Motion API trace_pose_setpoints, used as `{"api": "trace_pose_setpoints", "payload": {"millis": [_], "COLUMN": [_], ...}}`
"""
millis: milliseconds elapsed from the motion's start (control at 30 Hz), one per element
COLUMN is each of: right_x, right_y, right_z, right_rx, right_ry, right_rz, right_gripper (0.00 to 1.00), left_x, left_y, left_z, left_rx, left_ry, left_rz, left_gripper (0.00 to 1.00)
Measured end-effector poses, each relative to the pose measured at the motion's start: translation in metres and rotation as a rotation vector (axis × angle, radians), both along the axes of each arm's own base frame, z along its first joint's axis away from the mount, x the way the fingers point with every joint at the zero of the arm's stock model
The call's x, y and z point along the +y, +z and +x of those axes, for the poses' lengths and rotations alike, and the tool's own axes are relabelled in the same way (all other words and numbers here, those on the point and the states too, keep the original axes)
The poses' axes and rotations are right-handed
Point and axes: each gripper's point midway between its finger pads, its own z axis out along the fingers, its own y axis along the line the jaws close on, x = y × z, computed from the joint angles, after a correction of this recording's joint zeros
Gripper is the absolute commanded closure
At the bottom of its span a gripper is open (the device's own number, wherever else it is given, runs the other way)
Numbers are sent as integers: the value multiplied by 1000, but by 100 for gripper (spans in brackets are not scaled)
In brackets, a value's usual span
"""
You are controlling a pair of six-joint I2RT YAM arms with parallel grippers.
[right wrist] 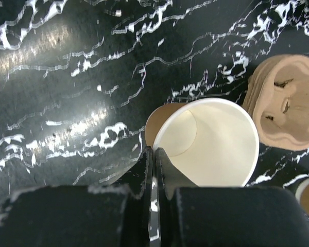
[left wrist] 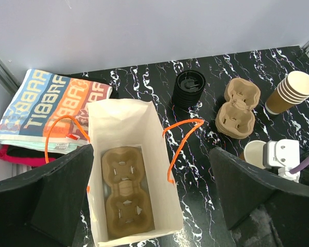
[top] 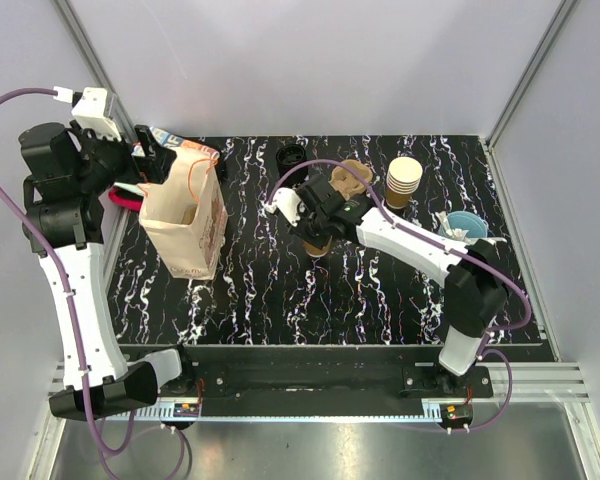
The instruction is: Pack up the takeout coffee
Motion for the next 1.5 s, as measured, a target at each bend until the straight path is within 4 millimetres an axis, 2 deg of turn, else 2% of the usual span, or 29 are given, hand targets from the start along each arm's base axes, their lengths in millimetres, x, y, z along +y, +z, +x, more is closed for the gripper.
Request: {"api": "trace_pose_setpoints", "payload": {"millis": [267,467,600,700,833,933,967,1033,1067,1167,1333,1400,1500], "right_x": [23,25,21,21,25,26,25,23,23,26,33,32,23], "right_y": [3,-17,-27,-31,-32,-33,-33,-29,-24,5,91,130,160], "right_z": [15,18,13,9,3,-1,-2,0,2,18,67,99,149], "right_rx": [-63,-59,-42,-33,-28,-22,-20,-28,-37,-109,-326,-421,-497], "right_ry": [-42,-61,-59,-56,-44,-36,-36,-44,-50,-78,-212,-309,-446], "right_rz": [79,51,31,24,24,17,12,0,-4,8,96,157,234], "right_gripper": [100,100,95,84,64,55,47,38,30,25,23,23,25], "left_x": [0,0,0,0,0,0,0,0,0,0,1,1,1], "left_y": [-4,-4,-4,-4,-8,-7,-7,-7,-7,-7,-8,-10,-15], "left_z": [0,0,0,0,0,0,0,0,0,0,0,0,0], "left_rx": [10,10,9,9,17,16,16,15,15,15,13,16,23], "left_ry": [0,0,-1,-1,-1,-1,-1,-1,-1,-2,-4,-5,-8], "left_rz": [-3,0,4,4,2,3,3,3,4,4,13,18,28], "left_gripper": [1,1,1,1,1,1,1,1,1,1,1,1,1]}}
